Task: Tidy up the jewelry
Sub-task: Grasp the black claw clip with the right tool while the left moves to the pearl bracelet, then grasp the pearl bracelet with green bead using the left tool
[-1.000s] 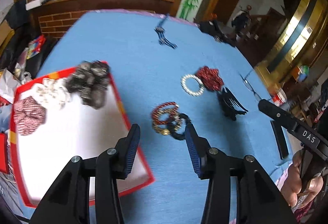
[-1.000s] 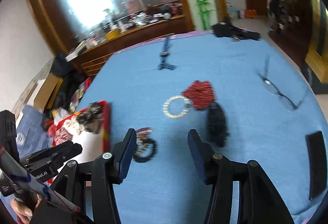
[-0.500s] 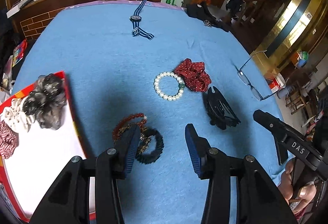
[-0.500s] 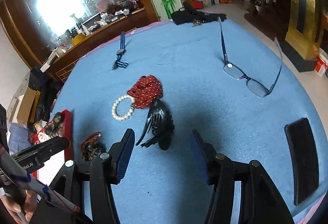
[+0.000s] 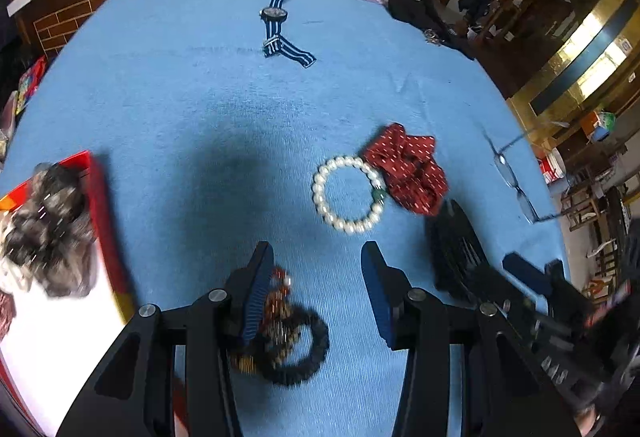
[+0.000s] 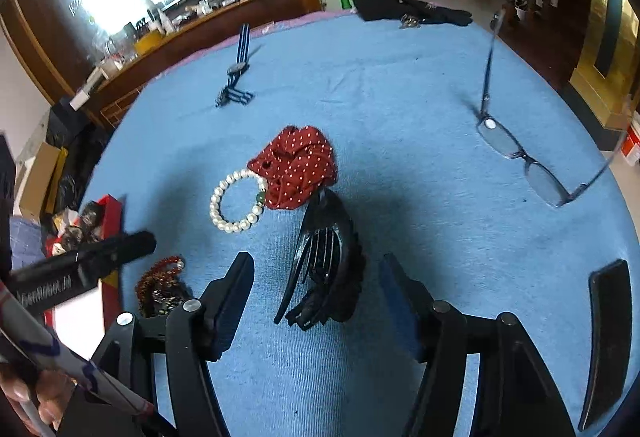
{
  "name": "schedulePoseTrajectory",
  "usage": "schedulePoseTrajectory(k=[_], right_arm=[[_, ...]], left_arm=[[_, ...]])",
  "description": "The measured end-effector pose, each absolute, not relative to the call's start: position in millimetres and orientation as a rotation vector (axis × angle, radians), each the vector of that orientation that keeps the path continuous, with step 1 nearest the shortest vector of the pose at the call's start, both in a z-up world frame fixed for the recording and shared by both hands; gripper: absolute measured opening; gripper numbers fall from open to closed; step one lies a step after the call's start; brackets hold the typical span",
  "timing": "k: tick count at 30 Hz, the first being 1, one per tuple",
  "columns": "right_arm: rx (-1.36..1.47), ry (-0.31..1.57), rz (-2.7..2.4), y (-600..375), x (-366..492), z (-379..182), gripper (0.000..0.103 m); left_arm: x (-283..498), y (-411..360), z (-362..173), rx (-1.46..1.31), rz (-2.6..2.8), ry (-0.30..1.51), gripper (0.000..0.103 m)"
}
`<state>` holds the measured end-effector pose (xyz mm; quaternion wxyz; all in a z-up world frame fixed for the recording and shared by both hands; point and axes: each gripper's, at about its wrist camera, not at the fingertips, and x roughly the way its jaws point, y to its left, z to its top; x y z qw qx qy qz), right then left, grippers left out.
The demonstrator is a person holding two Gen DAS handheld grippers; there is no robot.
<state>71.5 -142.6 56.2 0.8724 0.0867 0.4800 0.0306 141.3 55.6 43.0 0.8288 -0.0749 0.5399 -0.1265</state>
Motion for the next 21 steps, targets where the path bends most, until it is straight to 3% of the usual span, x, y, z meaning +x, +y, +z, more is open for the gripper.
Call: schedulePoseTrajectory(k=[16, 21], right_arm=[[0.097, 1.052, 0.026, -134, 87, 32, 0.068], [0.064, 1.053, 0.021, -132, 89, 28, 0.068]], left_arm=[[199, 24, 1, -0.111, -0.238, 1.213, 0.043], [203, 13, -2, -0.081, -0.245, 1.195, 0.024]])
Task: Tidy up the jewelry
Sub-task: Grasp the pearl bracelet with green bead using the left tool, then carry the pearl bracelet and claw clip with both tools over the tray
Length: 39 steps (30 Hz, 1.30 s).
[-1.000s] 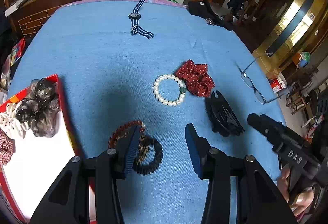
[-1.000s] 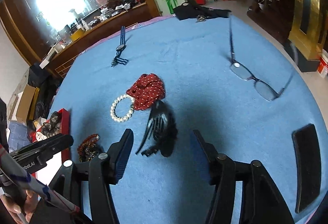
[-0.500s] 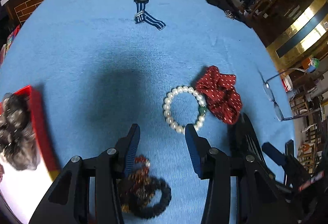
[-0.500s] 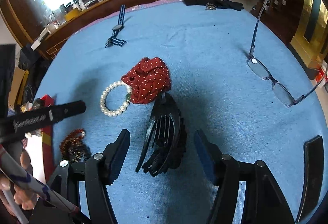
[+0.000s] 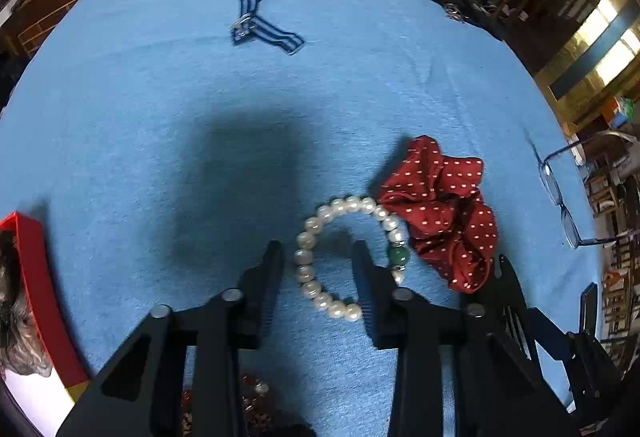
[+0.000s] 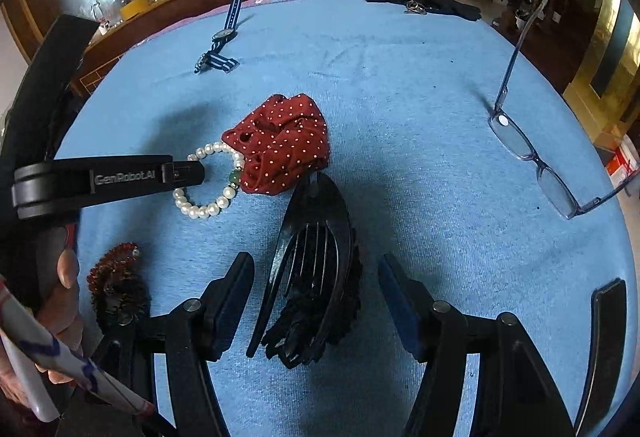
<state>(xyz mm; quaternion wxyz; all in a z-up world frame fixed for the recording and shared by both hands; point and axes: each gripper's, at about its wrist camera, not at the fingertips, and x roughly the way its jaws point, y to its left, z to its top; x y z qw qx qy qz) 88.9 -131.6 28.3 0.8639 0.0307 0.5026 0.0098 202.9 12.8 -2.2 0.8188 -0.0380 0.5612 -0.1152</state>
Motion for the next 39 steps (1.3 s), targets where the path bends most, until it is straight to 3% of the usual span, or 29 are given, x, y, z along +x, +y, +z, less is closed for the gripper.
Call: schedulePoseTrajectory(k=[3, 4, 5, 24, 39], right_arm=[[0.050, 1.048, 0.002, -134, 88, 26, 0.058], [0.055, 1.056, 0.000, -135, 89, 25, 0.046], [0.064, 1.065, 0.000, -137, 89, 25, 0.042], [0.201, 0.970, 0.021, -163, 63, 59, 0.041], [0.159, 0.926, 0.098, -121, 40, 79, 0.042]], left_arm=[[199, 8, -3, -0.053, -0.233, 1.176, 0.008], [198, 7, -3, -0.043, -0.229, 1.173, 0.009], [197, 7, -3, -0.042, -0.235, 1.174, 0.009], [161, 18, 32, -0.083, -0.312, 1.099, 0.009], [109, 56, 80, -0.116, -0.337, 0.982, 0.009]])
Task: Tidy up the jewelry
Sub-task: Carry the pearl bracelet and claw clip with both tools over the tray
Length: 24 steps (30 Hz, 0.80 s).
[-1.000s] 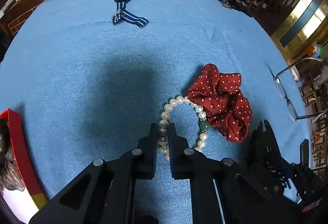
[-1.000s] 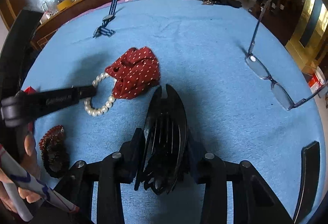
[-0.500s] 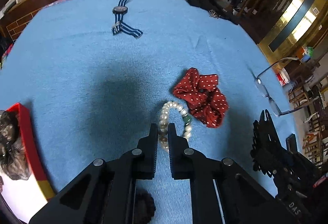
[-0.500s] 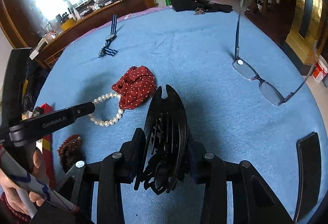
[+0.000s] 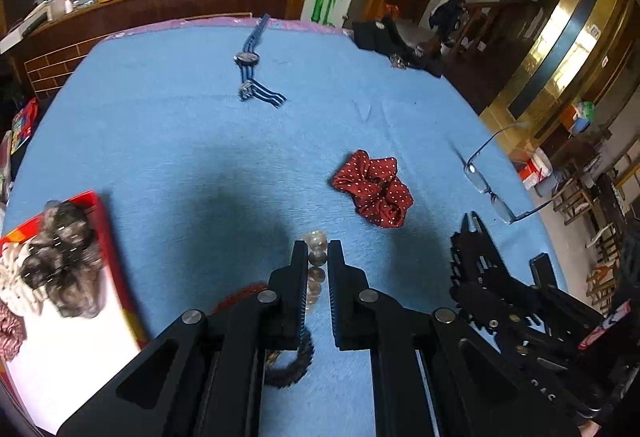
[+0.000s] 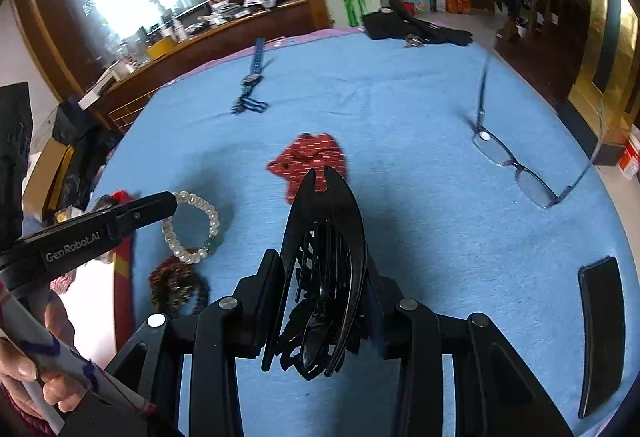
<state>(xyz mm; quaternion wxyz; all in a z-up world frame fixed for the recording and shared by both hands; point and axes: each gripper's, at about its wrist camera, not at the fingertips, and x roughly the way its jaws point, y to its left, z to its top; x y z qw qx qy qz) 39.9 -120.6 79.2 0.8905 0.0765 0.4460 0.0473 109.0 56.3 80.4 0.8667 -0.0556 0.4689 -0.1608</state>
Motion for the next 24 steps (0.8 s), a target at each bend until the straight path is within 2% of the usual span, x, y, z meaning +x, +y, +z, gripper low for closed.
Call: schedulePoseTrajectory(k=[14, 24], right_arm=[[0.077, 0.931, 0.310, -22, 39, 85, 0.042], [0.007, 0.960, 0.502, 63, 37, 83, 0.042]], left_arm=[[46, 168, 122, -0.157, -0.242, 0.864, 0.009], [24, 248, 111, -0.196, -0.122, 0.871, 0.009]])
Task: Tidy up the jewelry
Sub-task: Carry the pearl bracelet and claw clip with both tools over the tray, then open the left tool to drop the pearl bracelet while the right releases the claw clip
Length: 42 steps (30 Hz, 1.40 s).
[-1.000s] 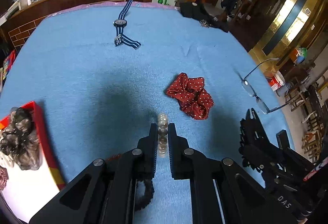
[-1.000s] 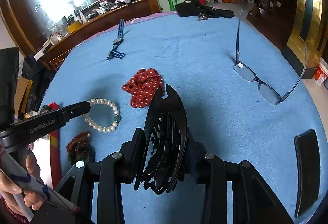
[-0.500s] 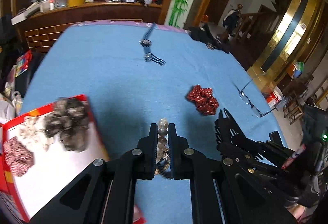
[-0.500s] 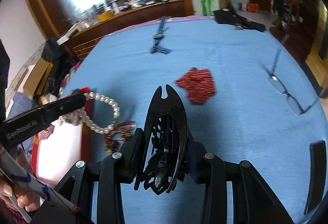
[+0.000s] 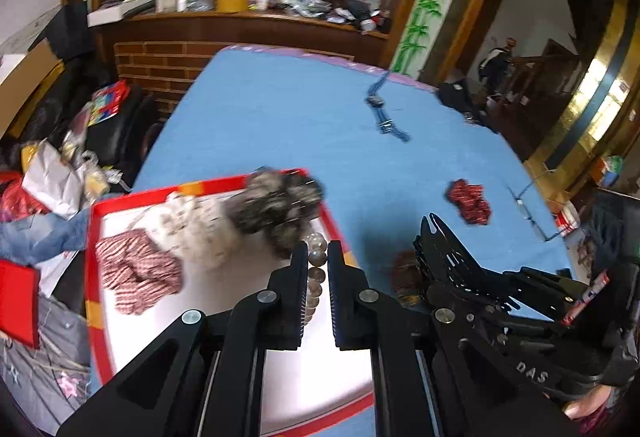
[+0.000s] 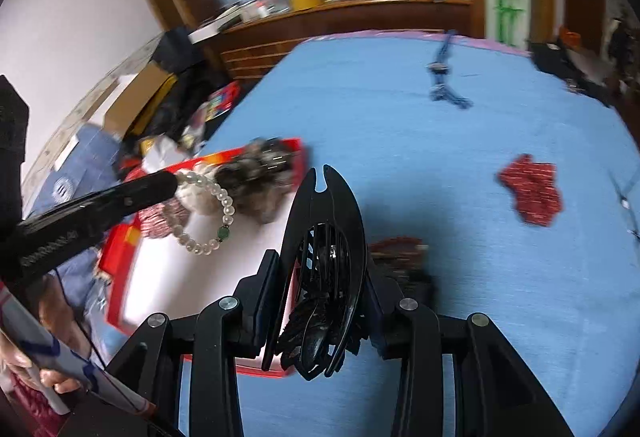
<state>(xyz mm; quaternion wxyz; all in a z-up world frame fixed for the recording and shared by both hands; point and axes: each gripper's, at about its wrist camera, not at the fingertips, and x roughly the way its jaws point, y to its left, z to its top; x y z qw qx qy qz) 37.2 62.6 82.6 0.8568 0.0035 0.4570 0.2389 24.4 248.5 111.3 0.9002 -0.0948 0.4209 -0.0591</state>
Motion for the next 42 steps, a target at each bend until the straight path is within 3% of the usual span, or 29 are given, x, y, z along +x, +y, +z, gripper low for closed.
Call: schedulePoseTrajectory(k=[22, 36, 42], right_arm=[[-0.076, 1.071, 0.583, 162, 67, 28, 0.042], [-0.096, 1.076, 0.572, 178, 78, 16, 0.043], [-0.086, 1.047, 0.588, 172, 74, 27, 0.058]], left_arm=[[40, 333, 37, -0.315, -0.004, 0.981, 0.009], [40, 345, 27, -0.320, 0.013, 0.978, 0.009], [37, 344, 36, -0.324, 0.009, 0.969, 0.009]])
